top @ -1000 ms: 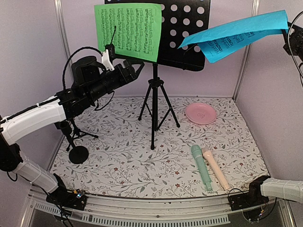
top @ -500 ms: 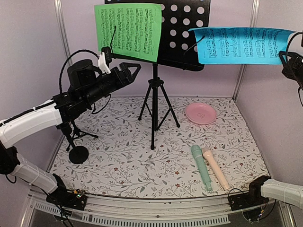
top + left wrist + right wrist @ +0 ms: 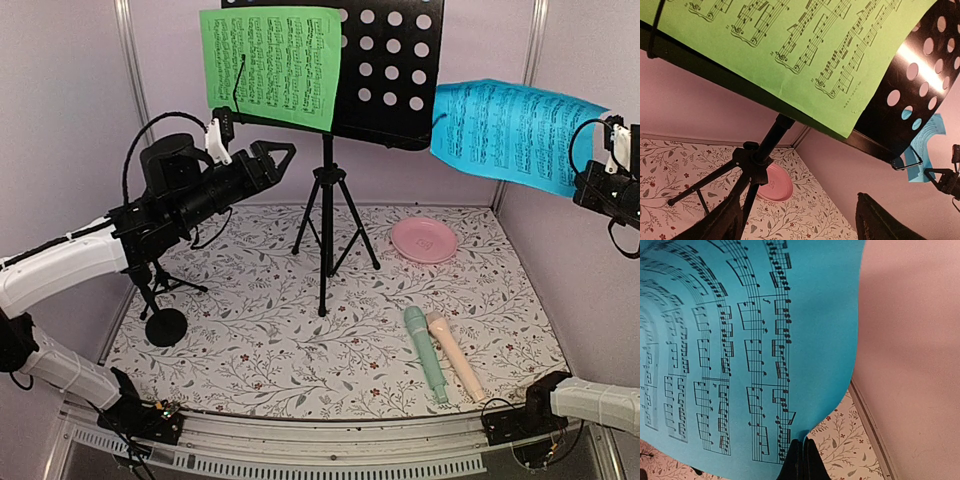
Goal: Pack up the instrument practice props
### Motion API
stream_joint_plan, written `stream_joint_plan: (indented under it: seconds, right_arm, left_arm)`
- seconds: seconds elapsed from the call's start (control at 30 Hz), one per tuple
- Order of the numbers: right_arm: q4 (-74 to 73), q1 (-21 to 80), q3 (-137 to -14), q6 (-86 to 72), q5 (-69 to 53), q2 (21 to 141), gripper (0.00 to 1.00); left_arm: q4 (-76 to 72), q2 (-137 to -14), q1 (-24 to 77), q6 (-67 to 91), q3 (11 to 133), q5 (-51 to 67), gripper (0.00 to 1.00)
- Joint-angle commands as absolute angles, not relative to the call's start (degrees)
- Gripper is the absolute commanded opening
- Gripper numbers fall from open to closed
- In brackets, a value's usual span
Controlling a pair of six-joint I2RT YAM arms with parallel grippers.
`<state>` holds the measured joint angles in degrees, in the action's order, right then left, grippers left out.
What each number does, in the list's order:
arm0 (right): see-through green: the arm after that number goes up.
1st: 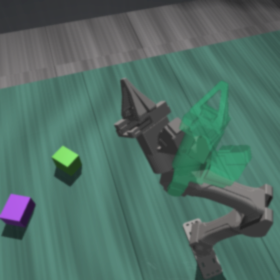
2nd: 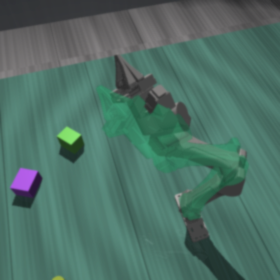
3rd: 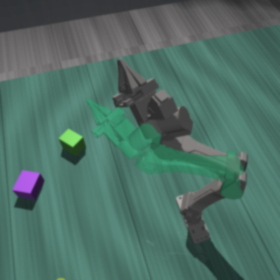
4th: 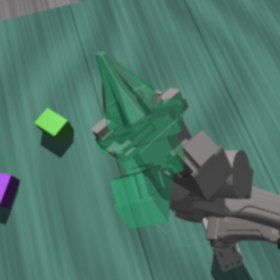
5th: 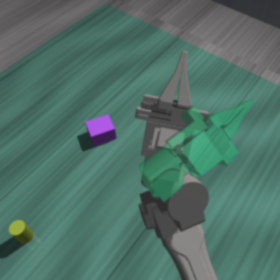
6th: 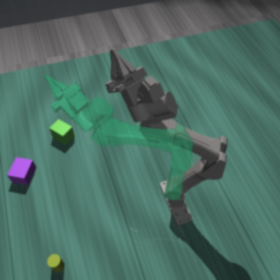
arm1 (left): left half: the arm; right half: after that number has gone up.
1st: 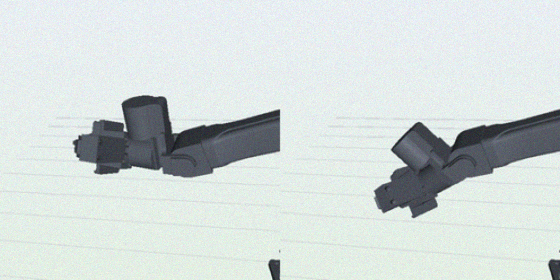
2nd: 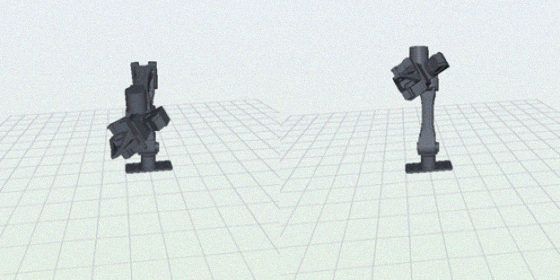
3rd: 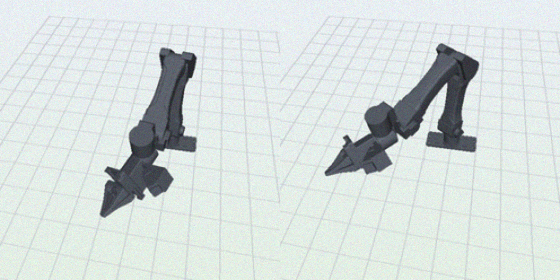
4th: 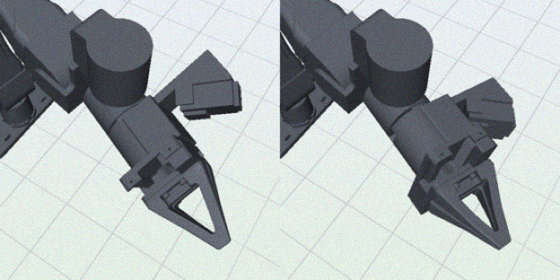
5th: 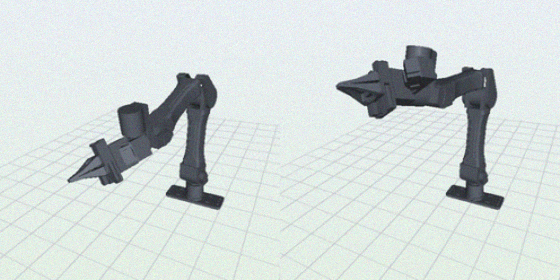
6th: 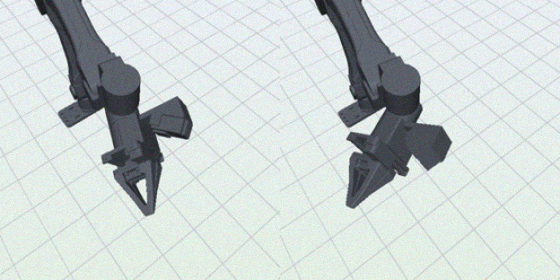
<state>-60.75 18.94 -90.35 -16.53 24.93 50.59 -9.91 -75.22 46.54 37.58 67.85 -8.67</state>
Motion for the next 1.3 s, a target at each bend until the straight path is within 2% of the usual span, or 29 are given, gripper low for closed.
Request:
stream_joint_plan:
  seconds: [0.0, 0.17, 0.3, 0.47, 0.6, 0.77, 0.97, 1.03, 1.1, 1.17, 1.27]
  right_arm:
    - [-64.6, 18.76, -89.09, -17.57, 31.77, 49.83, 0.0]
    - [-62.65, 18.68, -79.41, -20.05, 23.96, 51.06, 0.0]
    - [-51.29, 17.06, -65.88, -22.06, 18.7, 51.01, 0.0]
    - [-35.15, 1.11, -51.58, -20.5, 5.67, 54.37, 0.0]
    - [-28.08, -5.16, -46.17, -18.4, 2.13, 56.77, 0.0]
    - [-23.57, -5.76, -42.08, -16.94, -0.52, 58.64, 0.0]
    - [-22.04, -5.78, -39.16, -16.99, 2.3, 57.51, 0.02]
    - [-22.5, -5.8, -39.19, -16.77, 2.73, 57.2, 0.08]
    - [-23.18, -5.8, -39.91, -16.79, 2.1, 56.85, 0.34]
    - [-23.84, -5.8, -41.41, -17.0, 1.38, 56.35, 0.48]
    - [-24.12, -5.77, -43.42, -17.09, -0.91, 55.25, 0.67]
  left_arm:
    - [-9.97, -74.65, 47.66, 37.56, 67.24, -9.3, 0.79]
    - [-9.85, -74.73, 47.9, 37.33, 67.11, -8.78, 0.79]
    - [-9.67, -74.3, 48.3, 37.39, 66.2, -8.67, 0.78]
    - [-8.49, -72.54, 48.94, 37.47, 64.16, -9.28, 0.78]
    - [-5.14, -70.65, 49.22, 36.06, 62.92, -11.66, 0.78]
    - [-0.89, -70.62, 49.51, 33.9, 63.15, -14.82, 0.78]
    - [-1.52, -70.66, 49.5, 30.47, 62.38, -18.7, 0.8]
    - [-1.92, -70.47, 49.53, 27.37, 62.7, -18.81, 0.81]
    - [-0.61, -70.29, 48.76, 23.61, 64.03, -17.16, 0.85]
    - [3.1, -70.02, 46.11, 19.45, 66.62, -12.79, 0.89]
    - [5.42, -68.44, 37.21, 15.34, 69.09, 1.27, 0.89]
